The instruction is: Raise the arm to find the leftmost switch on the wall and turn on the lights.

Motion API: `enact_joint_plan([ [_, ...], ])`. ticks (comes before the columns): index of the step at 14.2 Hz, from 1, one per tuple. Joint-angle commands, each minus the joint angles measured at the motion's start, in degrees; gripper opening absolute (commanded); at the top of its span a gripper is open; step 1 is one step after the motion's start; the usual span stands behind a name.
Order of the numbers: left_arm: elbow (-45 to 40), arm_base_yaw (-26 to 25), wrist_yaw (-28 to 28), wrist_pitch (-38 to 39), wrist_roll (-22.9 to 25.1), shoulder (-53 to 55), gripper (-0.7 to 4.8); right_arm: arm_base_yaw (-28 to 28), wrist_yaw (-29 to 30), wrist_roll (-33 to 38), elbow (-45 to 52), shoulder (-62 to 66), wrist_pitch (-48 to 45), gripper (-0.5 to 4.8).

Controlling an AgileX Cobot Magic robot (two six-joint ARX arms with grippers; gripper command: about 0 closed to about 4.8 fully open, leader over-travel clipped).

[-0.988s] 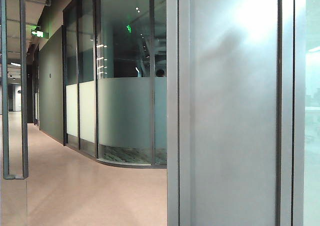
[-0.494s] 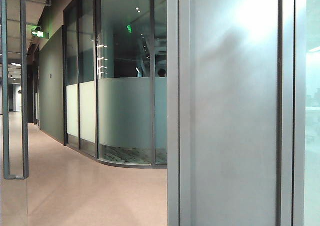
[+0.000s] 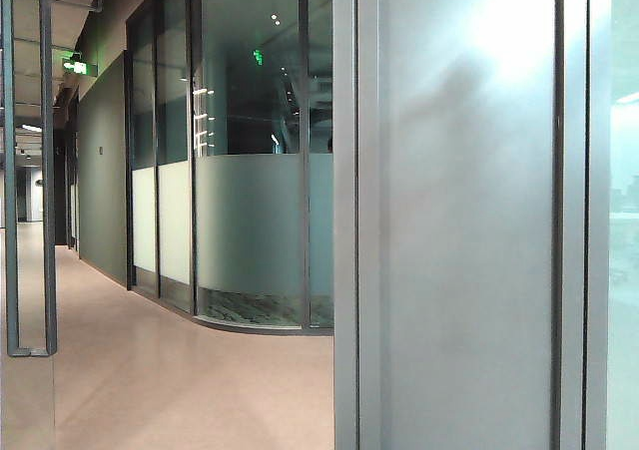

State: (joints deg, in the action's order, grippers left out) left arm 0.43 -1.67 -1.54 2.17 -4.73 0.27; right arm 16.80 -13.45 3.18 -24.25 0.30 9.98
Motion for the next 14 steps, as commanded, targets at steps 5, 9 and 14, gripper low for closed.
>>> enact_joint_plan([
  [5,0.1,-0.1,-0.2,-0.5,0.2,0.0,-0.05,-0.1,-0.1,-0.2,-0.1,-0.1,-0.6,-0.01],
  [9,0.1,-0.1,-0.2,-0.5,0.2,0.0,-0.05,-12.9,6.1,0.0,1.7,-0.1,3.4,-0.01],
  [14,0.1,-0.1,-0.2,-0.5,0.2,0.0,-0.05,-23.3,14.9,2.9,12.1,-0.1,-1.1,-0.01],
])
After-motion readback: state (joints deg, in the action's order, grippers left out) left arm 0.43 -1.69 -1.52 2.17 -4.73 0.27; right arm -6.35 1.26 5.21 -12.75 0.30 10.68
